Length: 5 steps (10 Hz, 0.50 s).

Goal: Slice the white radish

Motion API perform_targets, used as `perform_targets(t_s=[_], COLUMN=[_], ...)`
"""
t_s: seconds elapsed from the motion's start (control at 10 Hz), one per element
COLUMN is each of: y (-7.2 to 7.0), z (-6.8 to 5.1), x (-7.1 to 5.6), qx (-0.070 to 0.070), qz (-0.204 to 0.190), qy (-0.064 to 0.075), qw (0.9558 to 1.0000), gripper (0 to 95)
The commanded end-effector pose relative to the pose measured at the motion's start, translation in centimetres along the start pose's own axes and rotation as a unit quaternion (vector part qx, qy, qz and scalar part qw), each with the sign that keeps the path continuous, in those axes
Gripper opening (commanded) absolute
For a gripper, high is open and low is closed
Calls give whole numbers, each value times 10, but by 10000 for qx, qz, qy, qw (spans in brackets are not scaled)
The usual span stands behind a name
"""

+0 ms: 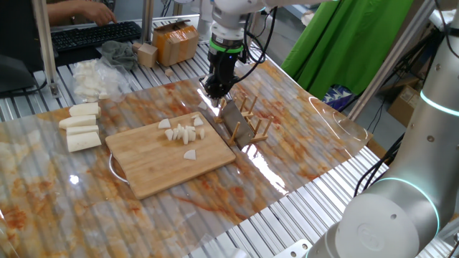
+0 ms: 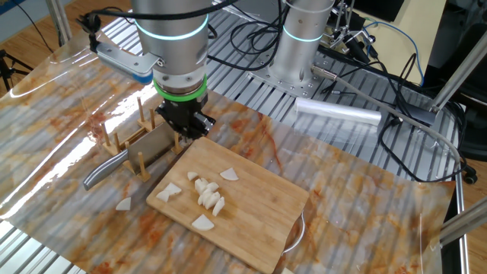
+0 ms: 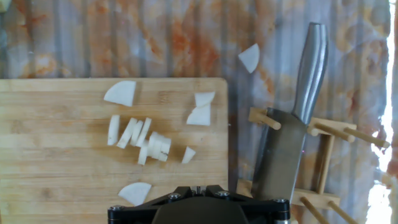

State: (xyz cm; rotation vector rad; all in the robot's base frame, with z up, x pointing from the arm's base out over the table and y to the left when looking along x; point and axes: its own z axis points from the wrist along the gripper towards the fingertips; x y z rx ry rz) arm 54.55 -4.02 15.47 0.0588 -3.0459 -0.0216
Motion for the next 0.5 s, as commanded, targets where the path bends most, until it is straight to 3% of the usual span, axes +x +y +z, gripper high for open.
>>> perform_targets(t_s=[0.1,0.5], y=[1,4], z=[0,1], x=[0,-1], qx=[25,36], qz=[7,46], qy=[-25,-33], qw=[10000,10000], gripper=[0,0])
